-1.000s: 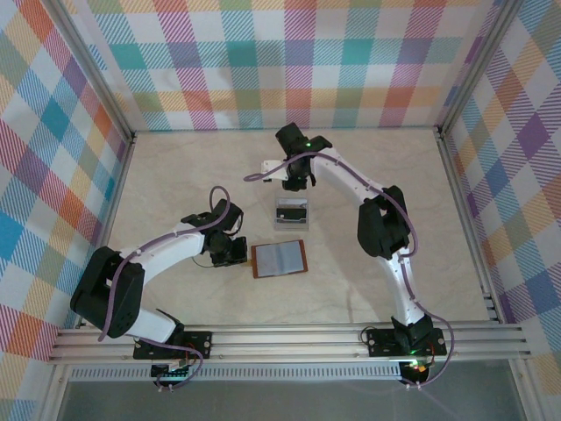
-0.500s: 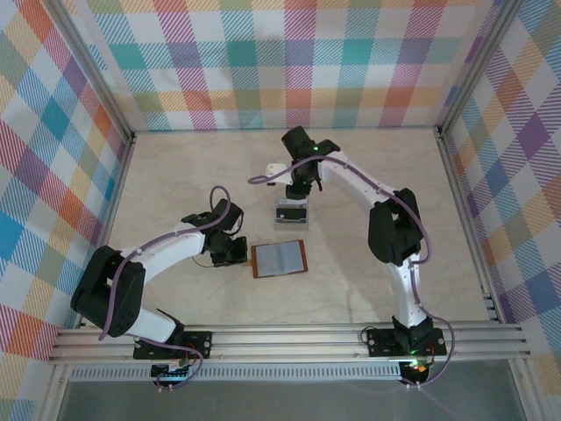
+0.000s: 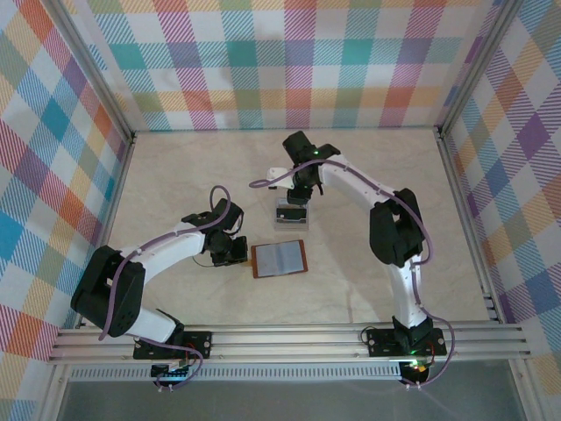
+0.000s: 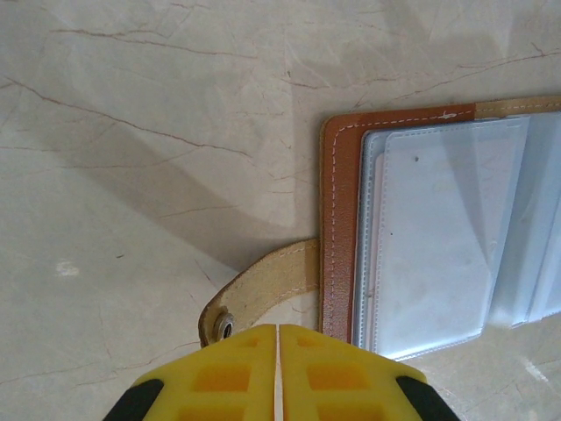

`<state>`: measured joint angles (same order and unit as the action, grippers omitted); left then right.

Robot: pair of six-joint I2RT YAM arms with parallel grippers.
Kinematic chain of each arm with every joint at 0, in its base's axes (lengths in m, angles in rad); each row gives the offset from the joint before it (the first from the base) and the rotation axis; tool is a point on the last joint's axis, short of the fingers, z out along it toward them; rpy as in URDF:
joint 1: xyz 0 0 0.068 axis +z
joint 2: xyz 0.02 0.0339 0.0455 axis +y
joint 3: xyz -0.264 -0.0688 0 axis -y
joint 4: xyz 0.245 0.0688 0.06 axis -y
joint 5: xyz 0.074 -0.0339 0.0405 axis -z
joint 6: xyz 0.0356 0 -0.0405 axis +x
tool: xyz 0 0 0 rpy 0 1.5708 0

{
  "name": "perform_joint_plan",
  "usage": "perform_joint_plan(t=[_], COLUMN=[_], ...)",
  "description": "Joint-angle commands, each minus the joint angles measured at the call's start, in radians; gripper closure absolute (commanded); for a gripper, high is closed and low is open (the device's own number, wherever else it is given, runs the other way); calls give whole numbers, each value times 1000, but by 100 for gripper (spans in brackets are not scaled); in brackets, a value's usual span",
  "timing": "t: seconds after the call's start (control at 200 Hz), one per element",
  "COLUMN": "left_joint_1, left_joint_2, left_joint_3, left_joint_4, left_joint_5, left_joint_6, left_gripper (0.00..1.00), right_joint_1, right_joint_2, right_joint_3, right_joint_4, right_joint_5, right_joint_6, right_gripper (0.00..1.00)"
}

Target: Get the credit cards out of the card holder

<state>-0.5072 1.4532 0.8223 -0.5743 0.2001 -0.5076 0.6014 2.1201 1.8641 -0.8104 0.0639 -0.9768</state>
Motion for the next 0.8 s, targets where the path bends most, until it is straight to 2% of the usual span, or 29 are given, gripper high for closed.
perform_joint_plan(t=[0.0,0.795], left_joint_1=[12,12], left_joint_2=[10,10], left_joint_3=[17,19], left_joint_4=[-15,-19], left_joint_5=[9,1], left_joint_6=[5,5], left_gripper=[90,90], right_joint_1=[-5,-12], right_joint_2=[36,36], right_joint_3=[11,37], right_joint_4=[20,142], right_joint_5=[7,72], right_joint_6=[6,15], right_gripper=[51,52])
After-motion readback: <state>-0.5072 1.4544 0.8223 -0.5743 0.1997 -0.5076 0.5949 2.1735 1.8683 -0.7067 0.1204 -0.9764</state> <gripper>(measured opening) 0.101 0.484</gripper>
